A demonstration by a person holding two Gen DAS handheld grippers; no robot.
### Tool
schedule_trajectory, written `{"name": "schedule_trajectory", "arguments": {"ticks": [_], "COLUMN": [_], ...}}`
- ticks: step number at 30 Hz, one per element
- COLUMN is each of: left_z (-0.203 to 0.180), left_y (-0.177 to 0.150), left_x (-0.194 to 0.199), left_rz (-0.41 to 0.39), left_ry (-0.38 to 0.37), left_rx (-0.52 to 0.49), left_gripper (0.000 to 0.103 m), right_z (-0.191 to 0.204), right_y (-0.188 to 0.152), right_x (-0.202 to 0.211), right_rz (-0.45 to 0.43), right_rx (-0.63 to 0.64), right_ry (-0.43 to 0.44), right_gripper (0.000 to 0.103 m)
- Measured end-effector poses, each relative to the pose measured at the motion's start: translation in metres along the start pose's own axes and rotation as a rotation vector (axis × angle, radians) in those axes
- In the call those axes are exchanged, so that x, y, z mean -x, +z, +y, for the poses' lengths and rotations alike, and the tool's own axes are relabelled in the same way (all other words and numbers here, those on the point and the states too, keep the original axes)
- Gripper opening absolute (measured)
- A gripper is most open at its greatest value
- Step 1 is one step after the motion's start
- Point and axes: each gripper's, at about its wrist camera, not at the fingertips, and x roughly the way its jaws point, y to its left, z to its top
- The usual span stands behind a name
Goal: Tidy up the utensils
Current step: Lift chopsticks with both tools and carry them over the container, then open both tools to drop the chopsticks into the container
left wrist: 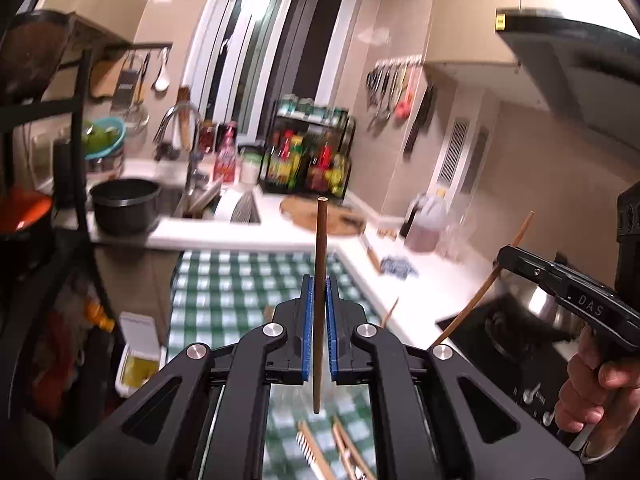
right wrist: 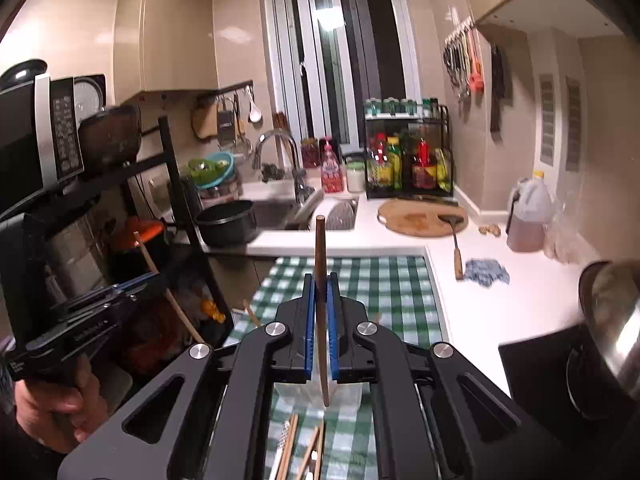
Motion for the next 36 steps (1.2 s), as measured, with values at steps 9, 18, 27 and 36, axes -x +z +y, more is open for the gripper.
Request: {"name": "schedule_trajectory", "arguments": {"ticks": [9, 18, 27, 36], "left_z": [0.017, 0.033, 0.029, 0.031], "left_y": [-0.006, -0.029, -0.047, -0.056], "left_x": [-0.045, -0.082, -0.108, -0.122], "left_rz": [-0.078, 0.029, 0.108, 0.165], "left_ry": [-0.001, -0.007, -0.006, 0.018], "left_rx": [0.017, 0.023, -0.001, -0.008], "left_gripper": [0.006, 0.006, 0.006, 0.006], "right_z": [0.005, -0.001, -0.002, -0.001], "right_y": [0.008, -0.03, -0.048, -0.064], "right_x": [-0.049, -0.103, -0.131, -0.151], "right_rz": [-0.035, 0.053, 0.123, 0.198], "right_rx": [0.016, 0.028, 0.023, 0.034], "right_ry": [-0.011, -0.04, -0.018, -0.013], "right_gripper": [0.006, 0.006, 0.006, 0.008]}}
